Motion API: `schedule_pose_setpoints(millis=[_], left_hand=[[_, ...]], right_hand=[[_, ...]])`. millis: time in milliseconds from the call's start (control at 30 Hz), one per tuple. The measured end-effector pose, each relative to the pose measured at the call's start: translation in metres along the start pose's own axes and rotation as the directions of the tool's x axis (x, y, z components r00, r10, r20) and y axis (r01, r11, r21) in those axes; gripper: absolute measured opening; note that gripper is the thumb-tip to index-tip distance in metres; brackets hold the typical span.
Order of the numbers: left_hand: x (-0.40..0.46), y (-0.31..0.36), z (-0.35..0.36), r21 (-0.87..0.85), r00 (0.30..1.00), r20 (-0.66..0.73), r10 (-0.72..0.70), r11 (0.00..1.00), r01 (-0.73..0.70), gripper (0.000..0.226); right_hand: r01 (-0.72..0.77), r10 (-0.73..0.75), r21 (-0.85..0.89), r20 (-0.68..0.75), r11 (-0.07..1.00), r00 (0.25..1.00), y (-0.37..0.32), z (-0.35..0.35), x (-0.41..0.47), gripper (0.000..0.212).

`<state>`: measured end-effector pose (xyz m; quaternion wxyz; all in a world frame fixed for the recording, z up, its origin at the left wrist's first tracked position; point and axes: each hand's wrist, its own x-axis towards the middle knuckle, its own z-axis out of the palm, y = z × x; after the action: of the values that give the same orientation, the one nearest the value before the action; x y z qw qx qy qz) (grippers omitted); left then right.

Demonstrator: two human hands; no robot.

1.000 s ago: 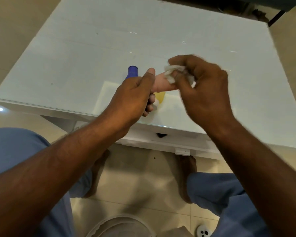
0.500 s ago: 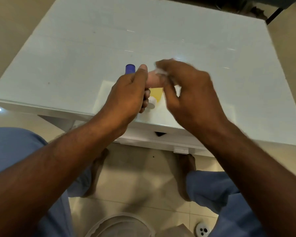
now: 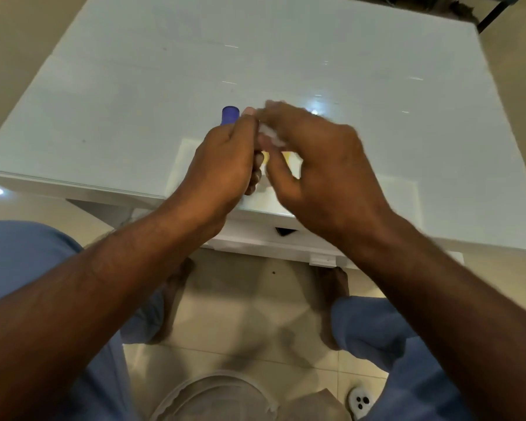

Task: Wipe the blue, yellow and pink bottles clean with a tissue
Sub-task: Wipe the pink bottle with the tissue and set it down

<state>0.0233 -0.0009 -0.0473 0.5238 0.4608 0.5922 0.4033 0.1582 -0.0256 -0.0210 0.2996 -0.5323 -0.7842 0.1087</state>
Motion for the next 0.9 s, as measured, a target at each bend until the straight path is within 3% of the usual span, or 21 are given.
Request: schedule_pose_setpoints(millis=[67,233,300,400,500,633,900], left_hand=[[0.0,-0.001,-0.001,-0.021,1.0,-0.019,-0.021,1.0,0.021,0.047],[0.003,0.002,0.001,-0.025,0.999,0.012,-0.042,0.999,0.042,0.046],[0.004,0.001,0.002,-0.024,0.999,0.003,-0.038,0.999,0.039,0.046],[0.006,-0.003,0.0,-0.017,1.0,0.01,-0.024,1.0,0.024,0.049],[0.007,-0.007,-0.005,-0.014,1.0,-0.019,-0.024,1.0,0.024,0.051],[0.01,-0.004,-0.007,0.069,0.998,-0.06,-0.025,0.997,0.029,0.049],[0.0,0.005,-0.004,0.176,0.993,-0.091,0.077,0.983,-0.06,0.049]], right_hand=[[0.073,-0.072,-0.016,0.055,0.997,0.996,-0.002,0.0,0.002,0.035],[-0.268,0.267,-0.026,-0.05,0.963,0.962,0.023,-0.018,0.019,0.037],[-0.31,0.308,-0.029,-0.05,0.95,0.95,0.024,-0.019,0.017,0.037],[-0.158,0.161,-0.045,0.068,0.986,0.985,0.011,-0.009,0.004,0.044],[-0.012,0.019,-0.032,0.229,0.999,0.973,0.006,-0.002,0.001,0.054],[-0.065,0.062,0.008,0.22,0.998,0.974,0.019,-0.011,0.005,0.056],[-0.116,0.144,-0.121,0.254,0.986,0.956,0.01,-0.005,-0.003,0.071]])
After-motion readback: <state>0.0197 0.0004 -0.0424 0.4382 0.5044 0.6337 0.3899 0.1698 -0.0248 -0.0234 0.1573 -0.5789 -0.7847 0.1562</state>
